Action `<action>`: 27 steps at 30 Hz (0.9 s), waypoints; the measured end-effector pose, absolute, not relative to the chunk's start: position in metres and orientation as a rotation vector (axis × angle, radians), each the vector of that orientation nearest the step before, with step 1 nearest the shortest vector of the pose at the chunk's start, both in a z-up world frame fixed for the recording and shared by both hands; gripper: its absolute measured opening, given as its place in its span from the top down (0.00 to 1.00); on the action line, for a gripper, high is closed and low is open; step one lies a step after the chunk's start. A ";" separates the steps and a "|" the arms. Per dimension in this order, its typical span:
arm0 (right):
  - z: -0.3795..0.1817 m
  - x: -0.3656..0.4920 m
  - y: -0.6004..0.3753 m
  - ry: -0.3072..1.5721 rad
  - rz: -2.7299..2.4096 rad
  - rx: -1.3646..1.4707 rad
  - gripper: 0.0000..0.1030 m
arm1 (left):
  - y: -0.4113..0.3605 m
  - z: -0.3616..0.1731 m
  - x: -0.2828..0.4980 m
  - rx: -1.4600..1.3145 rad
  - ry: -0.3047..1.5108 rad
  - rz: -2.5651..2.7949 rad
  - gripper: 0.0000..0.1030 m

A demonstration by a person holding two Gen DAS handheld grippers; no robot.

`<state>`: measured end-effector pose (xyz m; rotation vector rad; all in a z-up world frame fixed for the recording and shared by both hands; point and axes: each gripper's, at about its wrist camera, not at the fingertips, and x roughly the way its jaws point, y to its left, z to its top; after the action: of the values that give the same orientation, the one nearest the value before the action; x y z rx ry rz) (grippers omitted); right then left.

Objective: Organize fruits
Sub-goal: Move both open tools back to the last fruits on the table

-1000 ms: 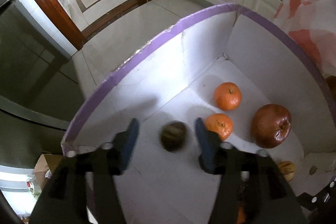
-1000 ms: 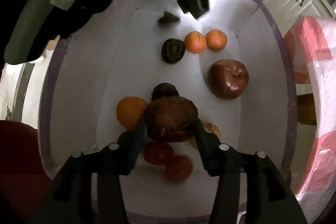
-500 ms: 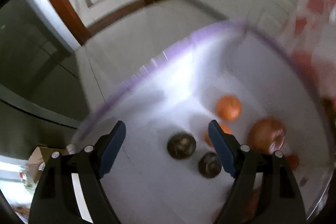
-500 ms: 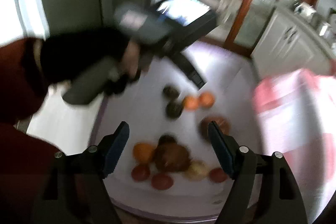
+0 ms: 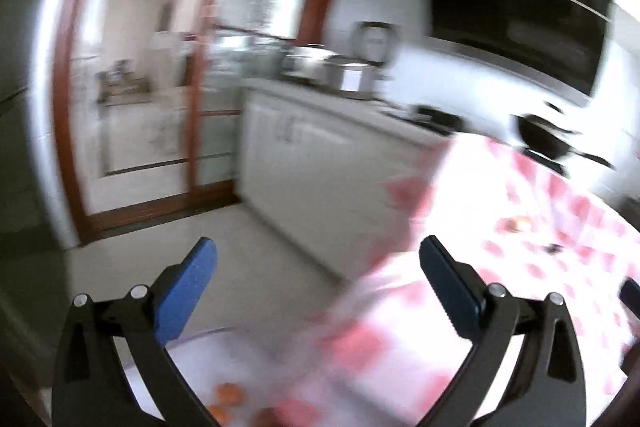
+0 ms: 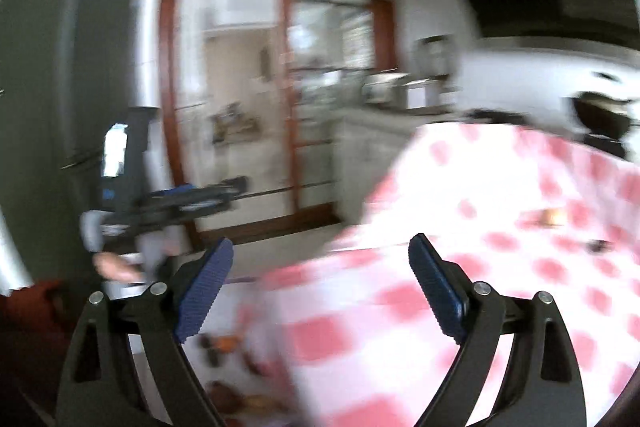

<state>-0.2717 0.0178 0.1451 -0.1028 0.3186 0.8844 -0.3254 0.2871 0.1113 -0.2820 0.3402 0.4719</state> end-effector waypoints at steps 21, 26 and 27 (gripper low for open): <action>0.059 -0.058 -0.213 0.555 0.263 0.354 0.15 | 0.083 0.061 0.072 -0.440 0.614 0.306 0.02; 0.057 -0.062 -0.212 0.560 0.259 0.346 0.15 | 0.093 0.037 0.092 -0.502 0.591 0.299 0.02; 0.055 -0.061 -0.211 0.570 0.254 0.342 0.15 | 0.098 0.031 0.093 -0.531 0.607 0.272 0.02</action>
<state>-0.0607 -0.2108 0.0548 0.3424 0.5696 0.2540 0.0931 0.0979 0.0314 -0.5310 0.6065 0.2716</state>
